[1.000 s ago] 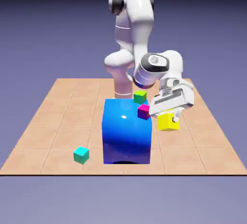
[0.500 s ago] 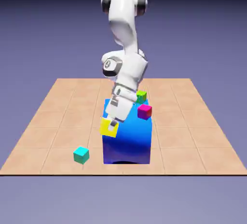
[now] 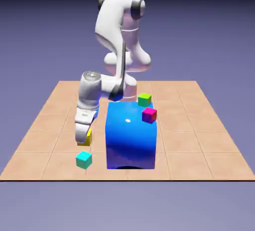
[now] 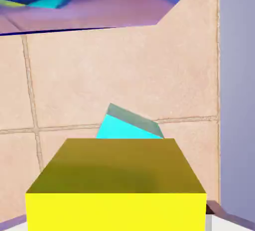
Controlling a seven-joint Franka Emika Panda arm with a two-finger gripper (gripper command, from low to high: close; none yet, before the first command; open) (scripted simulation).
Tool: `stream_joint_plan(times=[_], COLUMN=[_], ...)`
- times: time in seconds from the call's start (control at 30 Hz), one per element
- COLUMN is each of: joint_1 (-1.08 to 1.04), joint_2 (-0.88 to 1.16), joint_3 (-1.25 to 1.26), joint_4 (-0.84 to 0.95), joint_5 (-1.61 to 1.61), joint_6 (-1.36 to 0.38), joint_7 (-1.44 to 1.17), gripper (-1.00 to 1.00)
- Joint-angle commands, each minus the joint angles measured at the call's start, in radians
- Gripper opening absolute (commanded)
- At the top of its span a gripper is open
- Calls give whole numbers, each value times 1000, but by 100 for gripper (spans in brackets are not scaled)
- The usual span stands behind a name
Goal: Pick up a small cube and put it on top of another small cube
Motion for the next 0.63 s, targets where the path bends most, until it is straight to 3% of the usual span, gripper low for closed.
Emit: stream_joint_plan(times=[0.0, 0.6], joint_1=[-36, -653], joint_2=[10, 181], joint_3=[33, 590], joint_4=[2, 43], joint_5=[-20, -357], joint_6=[7, 99], joint_7=[15, 262], gripper=[-100, -100])
